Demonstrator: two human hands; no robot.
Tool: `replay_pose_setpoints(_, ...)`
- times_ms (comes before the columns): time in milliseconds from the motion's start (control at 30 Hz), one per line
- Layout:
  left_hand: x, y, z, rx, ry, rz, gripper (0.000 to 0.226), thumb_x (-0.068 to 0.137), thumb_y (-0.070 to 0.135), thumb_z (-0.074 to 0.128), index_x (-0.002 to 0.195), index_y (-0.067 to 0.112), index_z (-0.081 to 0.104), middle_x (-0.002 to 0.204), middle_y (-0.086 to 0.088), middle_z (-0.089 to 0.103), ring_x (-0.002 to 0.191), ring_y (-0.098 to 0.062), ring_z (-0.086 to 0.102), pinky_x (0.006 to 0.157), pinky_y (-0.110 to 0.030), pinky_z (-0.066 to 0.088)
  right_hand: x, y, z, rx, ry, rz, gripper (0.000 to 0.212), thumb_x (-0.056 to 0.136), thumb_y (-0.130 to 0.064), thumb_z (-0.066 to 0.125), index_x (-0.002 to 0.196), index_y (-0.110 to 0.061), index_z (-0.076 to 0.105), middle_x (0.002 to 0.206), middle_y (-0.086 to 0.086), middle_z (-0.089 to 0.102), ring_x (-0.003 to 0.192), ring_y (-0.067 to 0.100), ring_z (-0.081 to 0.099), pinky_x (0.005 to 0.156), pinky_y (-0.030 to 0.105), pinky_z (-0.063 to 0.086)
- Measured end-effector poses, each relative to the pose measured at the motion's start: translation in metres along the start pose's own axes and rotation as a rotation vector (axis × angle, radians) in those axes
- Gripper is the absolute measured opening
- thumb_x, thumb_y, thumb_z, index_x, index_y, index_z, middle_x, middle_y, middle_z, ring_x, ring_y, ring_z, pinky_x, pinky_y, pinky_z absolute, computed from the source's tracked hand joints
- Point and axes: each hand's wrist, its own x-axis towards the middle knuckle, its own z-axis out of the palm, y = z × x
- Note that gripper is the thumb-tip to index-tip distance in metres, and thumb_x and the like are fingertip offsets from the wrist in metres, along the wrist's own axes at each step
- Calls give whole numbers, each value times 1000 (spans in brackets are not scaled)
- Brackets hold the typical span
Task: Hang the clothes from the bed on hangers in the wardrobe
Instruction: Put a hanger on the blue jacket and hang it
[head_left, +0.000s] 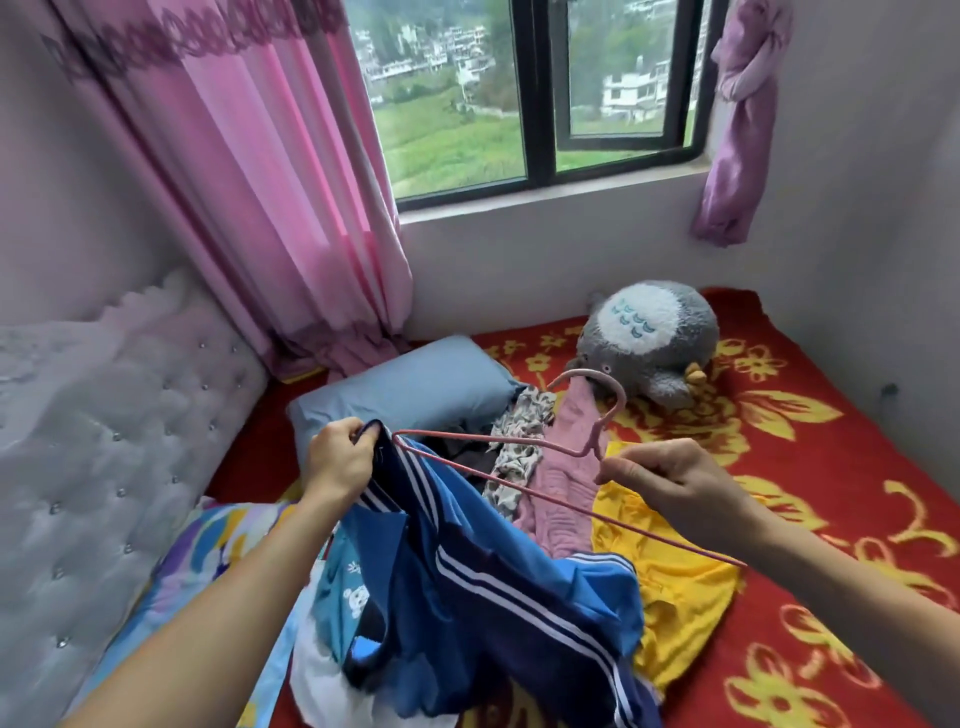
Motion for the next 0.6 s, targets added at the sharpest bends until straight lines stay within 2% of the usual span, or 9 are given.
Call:
replay_pose_setpoints(133, -2, -6, -4, 11, 47, 8, 36, 93, 33, 57, 67, 9, 55, 72, -15, 63, 78, -37, 57, 61, -35, 34, 8, -13, 8, 49, -57, 63, 37, 84, -38, 59, 78, -6, 75, 42, -10, 27, 42, 7, 21, 42, 23, 18)
replay_pose_setpoints(233, -3, -13, -8, 59, 91, -22, 33, 93, 39, 55, 75, 11, 61, 86, -18, 67, 87, -39, 59, 65, -37, 39, 14, -22, 8, 90, -77, 89, 37, 83, -39, 60, 77, -5, 75, 40, -4, 28, 41, 11, 22, 42, 23, 18)
replay_pose_setpoints(433, -1, -25, -19, 160, 95, -29, 37, 93, 45, 51, 79, 12, 61, 87, -15, 67, 89, -39, 60, 66, -36, 41, 22, -31, 9, 155, -141, 110, 34, 86, -35, 62, 75, -6, 75, 41, 0, 30, 41, 14, 23, 41, 23, 19)
replay_pose_setpoints(500, -10, -14, -16, 226, 97, 79, 34, 93, 45, 52, 79, 16, 63, 86, -15, 65, 88, -38, 60, 70, -38, 42, 31, -27, 27, 153, -150, 127, 32, 89, -30, 62, 75, -4, 74, 40, -3, 29, 40, 11, 21, 41, 22, 17)
replay_pose_setpoints(600, -28, 3, -1, 218, 21, 382, 32, 91, 43, 51, 72, 20, 62, 76, -7, 61, 83, -30, 59, 80, -39, 40, 47, -15, 67, 138, -155, 140, 29, 93, -24, 62, 75, -5, 74, 39, -9, 32, 39, 8, 22, 41, 22, 16)
